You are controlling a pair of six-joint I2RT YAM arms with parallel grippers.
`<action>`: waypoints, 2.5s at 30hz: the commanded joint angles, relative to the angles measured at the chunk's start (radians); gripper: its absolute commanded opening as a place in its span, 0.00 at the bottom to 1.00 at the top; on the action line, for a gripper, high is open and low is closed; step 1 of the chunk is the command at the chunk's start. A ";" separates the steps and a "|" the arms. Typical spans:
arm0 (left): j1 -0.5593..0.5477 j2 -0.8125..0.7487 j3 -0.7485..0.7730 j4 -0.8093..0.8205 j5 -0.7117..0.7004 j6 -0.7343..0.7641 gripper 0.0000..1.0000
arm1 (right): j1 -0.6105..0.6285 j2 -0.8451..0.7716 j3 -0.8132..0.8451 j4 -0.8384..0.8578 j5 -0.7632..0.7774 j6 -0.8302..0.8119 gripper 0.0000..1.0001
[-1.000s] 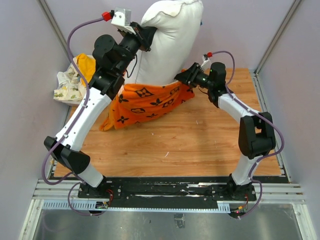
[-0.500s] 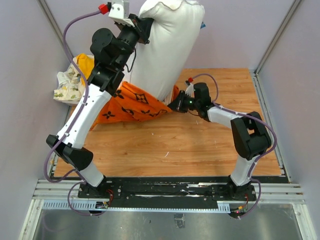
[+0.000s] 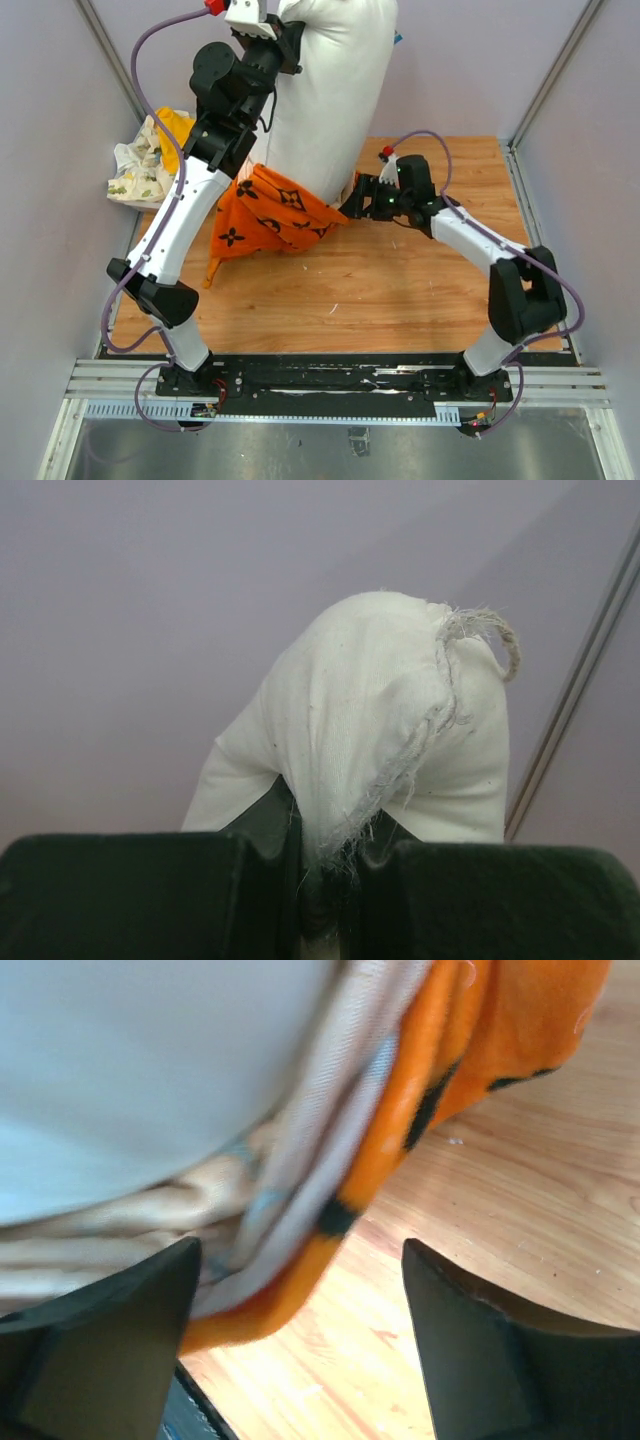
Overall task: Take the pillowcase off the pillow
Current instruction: Remove the pillow from the pillowcase.
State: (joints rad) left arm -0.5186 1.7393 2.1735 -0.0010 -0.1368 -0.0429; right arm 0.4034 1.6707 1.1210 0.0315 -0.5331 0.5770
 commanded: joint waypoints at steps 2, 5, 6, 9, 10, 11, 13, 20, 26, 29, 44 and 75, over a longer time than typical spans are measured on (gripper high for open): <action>0.008 -0.045 0.075 0.240 0.044 0.023 0.00 | -0.006 -0.222 0.115 -0.162 0.086 -0.171 0.97; 0.008 -0.012 0.099 0.209 0.084 0.001 0.00 | 0.007 -0.323 0.133 -0.144 0.088 -0.201 0.98; 0.008 -0.006 0.097 0.198 0.095 -0.004 0.00 | 0.017 -0.350 0.142 -0.138 0.081 -0.207 0.99; 0.008 0.001 0.082 0.158 0.128 -0.010 0.00 | 0.067 -0.396 0.178 -0.102 0.031 -0.225 0.99; 0.008 0.000 0.071 0.149 0.135 -0.016 0.00 | 0.089 -0.397 0.189 -0.070 0.021 -0.225 0.99; 0.008 -0.001 0.060 0.144 0.141 -0.024 0.00 | 0.112 -0.389 0.207 -0.056 0.004 -0.228 0.99; 0.008 -0.001 0.053 0.135 0.163 -0.050 0.00 | 0.149 -0.343 0.260 -0.053 0.001 -0.243 0.99; 0.008 0.033 0.120 0.074 0.187 -0.083 0.00 | 0.294 -0.103 0.453 -0.027 0.013 -0.257 0.89; 0.008 0.027 0.118 0.069 0.180 -0.074 0.00 | 0.377 0.055 0.505 -0.040 0.020 -0.268 0.86; 0.008 0.024 0.120 0.072 0.180 -0.067 0.00 | 0.380 0.106 0.418 0.020 0.015 -0.242 0.86; 0.008 0.020 0.166 0.088 0.080 0.007 0.00 | 0.518 0.188 0.176 -0.005 0.047 -0.266 0.11; 0.008 -0.105 0.044 -0.001 0.188 -0.089 0.00 | 0.422 0.302 0.569 0.193 0.242 -0.414 0.99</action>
State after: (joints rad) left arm -0.5121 1.7325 2.1887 -0.1913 0.0204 -0.1242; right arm 0.8291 1.9259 1.6730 0.2264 -0.3504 0.1177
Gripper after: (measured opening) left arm 0.144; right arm 0.994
